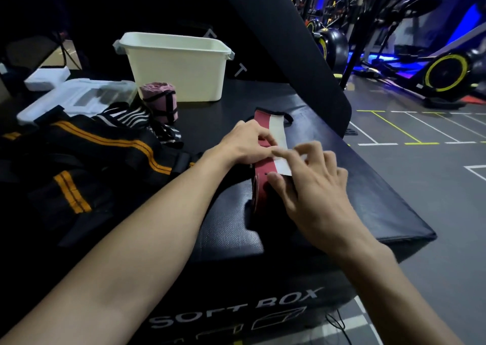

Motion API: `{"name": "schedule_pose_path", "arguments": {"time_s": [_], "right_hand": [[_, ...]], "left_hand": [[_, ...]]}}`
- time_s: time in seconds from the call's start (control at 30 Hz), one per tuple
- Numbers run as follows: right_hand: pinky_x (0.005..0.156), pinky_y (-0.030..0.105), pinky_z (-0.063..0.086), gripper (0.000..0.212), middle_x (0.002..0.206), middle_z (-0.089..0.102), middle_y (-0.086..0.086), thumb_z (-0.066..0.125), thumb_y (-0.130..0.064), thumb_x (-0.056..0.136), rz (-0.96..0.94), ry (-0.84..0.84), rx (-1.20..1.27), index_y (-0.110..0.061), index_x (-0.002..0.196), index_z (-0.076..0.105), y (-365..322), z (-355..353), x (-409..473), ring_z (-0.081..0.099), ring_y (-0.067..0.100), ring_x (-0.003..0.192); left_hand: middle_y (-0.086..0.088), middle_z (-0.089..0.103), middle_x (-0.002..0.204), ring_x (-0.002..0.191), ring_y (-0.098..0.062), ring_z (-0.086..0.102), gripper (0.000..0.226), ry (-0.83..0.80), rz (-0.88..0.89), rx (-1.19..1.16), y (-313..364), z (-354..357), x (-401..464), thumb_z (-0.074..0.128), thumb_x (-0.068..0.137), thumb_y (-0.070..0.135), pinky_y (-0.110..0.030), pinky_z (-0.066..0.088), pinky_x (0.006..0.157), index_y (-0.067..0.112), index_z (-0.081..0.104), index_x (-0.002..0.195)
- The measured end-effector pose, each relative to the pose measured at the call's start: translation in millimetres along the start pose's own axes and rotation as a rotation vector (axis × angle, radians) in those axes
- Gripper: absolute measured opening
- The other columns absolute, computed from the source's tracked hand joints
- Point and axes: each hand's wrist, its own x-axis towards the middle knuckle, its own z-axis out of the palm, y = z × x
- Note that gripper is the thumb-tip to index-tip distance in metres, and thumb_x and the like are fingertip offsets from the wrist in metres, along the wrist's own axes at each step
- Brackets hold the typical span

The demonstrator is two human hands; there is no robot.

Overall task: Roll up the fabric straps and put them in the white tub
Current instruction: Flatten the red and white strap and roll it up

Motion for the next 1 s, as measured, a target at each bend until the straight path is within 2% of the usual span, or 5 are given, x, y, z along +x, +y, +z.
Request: {"name": "schedule_pose_path", "arguments": {"time_s": [0.23, 0.37, 0.6, 0.8, 1.0], "right_hand": [[0.072, 0.039, 0.038, 0.024, 0.093, 0.061, -0.008, 0.052, -0.050, 0.094, -0.167, 0.226, -0.076, -0.027, 0.094, 0.062, 2.3, 12.1, 1.2, 0.058, 0.023, 0.084], [0.081, 0.034, 0.037, 0.056, 0.115, 0.060, -0.013, 0.060, -0.072, 0.074, -0.186, 0.035, -0.058, -0.035, 0.116, 0.060, 14.3, 8.4, -1.9, 0.057, 0.017, 0.102], [0.082, 0.036, 0.039, 0.083, 0.119, 0.062, -0.011, 0.080, -0.054, 0.072, -0.206, -0.008, -0.108, -0.030, 0.144, 0.048, 22.1, 13.6, 4.4, 0.059, 0.017, 0.106], [0.075, 0.028, 0.030, 0.056, 0.091, 0.060, -0.020, 0.065, -0.069, 0.073, -0.279, -0.114, -0.025, -0.032, 0.112, 0.049, 16.6, -17.5, -5.0, 0.044, -0.003, 0.081], [0.065, 0.034, 0.048, 0.046, 0.076, 0.066, -0.011, 0.048, -0.071, 0.090, -0.217, -0.256, 0.227, -0.029, 0.105, 0.062, 17.2, -26.0, -8.6, 0.060, 0.009, 0.070]], "left_hand": [[0.014, 0.050, 0.125, 0.134, -0.019, 0.039, 0.051, -0.185, 0.044, 0.054, -10.3, -14.1, 1.8, 0.079, 0.079, 0.049, -0.038, 0.038, 0.115, 0.038, 0.070, 0.128], [0.006, 0.054, 0.131, 0.129, -0.022, 0.049, 0.050, -0.077, 0.032, 0.012, -13.9, -6.3, 5.4, 0.082, 0.079, 0.053, -0.037, 0.043, 0.111, 0.036, 0.071, 0.125], [0.011, 0.059, 0.115, 0.116, -0.011, 0.060, 0.034, 0.022, 0.053, 0.003, -10.7, -4.1, 4.7, 0.081, 0.083, 0.045, -0.027, 0.047, 0.101, 0.032, 0.077, 0.114], [0.009, 0.072, 0.090, 0.083, -0.010, 0.069, 0.028, -0.128, 0.033, -0.103, -6.8, -12.3, 4.1, 0.093, 0.068, 0.042, -0.032, 0.059, 0.082, 0.030, 0.078, 0.088], [-0.006, 0.075, 0.073, 0.060, -0.022, 0.064, 0.025, -0.235, 0.076, -0.179, 6.2, -11.3, -3.9, 0.094, 0.069, 0.032, -0.034, 0.052, 0.060, 0.019, 0.076, 0.080]]}}
